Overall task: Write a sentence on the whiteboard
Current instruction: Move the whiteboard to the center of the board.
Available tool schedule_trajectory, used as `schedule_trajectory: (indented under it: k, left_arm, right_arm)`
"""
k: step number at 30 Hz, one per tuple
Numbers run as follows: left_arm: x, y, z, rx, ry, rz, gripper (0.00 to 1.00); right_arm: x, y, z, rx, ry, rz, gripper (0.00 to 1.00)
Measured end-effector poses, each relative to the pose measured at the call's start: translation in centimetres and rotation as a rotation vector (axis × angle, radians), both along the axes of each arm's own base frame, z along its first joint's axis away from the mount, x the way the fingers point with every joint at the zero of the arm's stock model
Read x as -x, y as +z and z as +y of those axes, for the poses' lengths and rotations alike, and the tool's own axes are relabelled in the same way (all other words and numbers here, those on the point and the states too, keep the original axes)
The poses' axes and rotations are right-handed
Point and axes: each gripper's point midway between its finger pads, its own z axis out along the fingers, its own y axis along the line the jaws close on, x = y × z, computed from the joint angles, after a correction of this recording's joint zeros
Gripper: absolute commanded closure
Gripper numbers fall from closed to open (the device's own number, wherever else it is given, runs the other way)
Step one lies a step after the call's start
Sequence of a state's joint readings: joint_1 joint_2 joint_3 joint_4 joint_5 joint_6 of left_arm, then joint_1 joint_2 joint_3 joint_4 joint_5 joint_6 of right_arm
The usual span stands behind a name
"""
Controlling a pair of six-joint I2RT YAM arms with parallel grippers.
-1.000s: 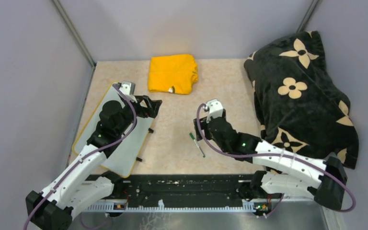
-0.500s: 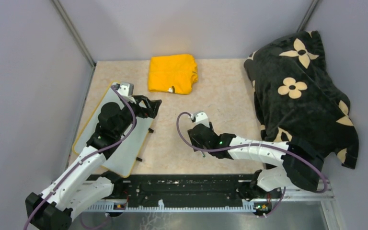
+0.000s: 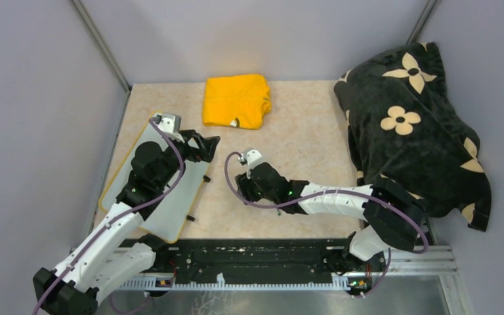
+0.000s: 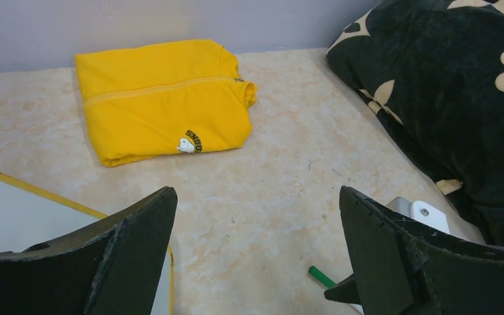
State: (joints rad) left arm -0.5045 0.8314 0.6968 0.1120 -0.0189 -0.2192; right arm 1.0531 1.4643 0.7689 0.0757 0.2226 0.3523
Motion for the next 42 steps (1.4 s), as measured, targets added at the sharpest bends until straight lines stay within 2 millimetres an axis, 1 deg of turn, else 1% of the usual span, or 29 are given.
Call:
schedule_trajectory:
  k: [4,10,14,17,20,22,24,28,35,38,42]
  left_arm:
    - [0.3,1.0,0.8,0.008,0.03,-0.029,0.01]
    - [1.0,3.0,2.3,0.034,0.086,-0.09,0.01]
    - [1.4,4.4,2.8,0.041,0.096,-0.135,0.01]
    - [1.6,6.2,2.9,0.047,0.095,-0.165,0.01]
    - [2.0,8.8,3.2,0.064,0.097,-0.217,0.01]
    - [2.3,9.6,3.4,0.075,0.099,-0.24,0.01]
    - [2.6,9.7,3.6,0.081,0.099,-0.257,0.01]
    - [3.0,9.3,3.9,0.079,0.102,-0.283,0.01]
    - [3.6,7.2,4.0,0.05,0.088,-0.301,0.01]
    - [4.0,7.4,4.3,0.048,0.09,-0.319,0.01]
    - [4.5,8.4,4.6,0.059,0.094,-0.359,0.01]
  right_arm:
    - [0.0,0.8,2.9,-0.063,0.132,-0.062,0.39]
    - [-0.1,0.4,6.1,-0.115,0.256,-0.12,0.39]
    - [-0.8,0.1,8.4,-0.14,0.297,-0.148,0.41]
    - [-1.6,0.0,10.1,-0.148,0.319,-0.17,0.43]
    - [-2.3,-0.2,11.4,-0.141,0.334,-0.187,0.44]
    - [-2.6,-0.5,11.8,-0.134,0.341,-0.191,0.45]
    - [-2.7,-1.1,12.1,-0.124,0.348,-0.189,0.46]
    - [-2.7,-2.8,12.1,-0.083,0.364,-0.173,0.48]
    - [-3.5,-4.6,13.3,-0.041,0.388,-0.169,0.48]
    - [-4.2,-5.2,14.1,-0.032,0.385,-0.175,0.49]
    - [-5.1,-5.7,14.2,-0.015,0.37,-0.184,0.5]
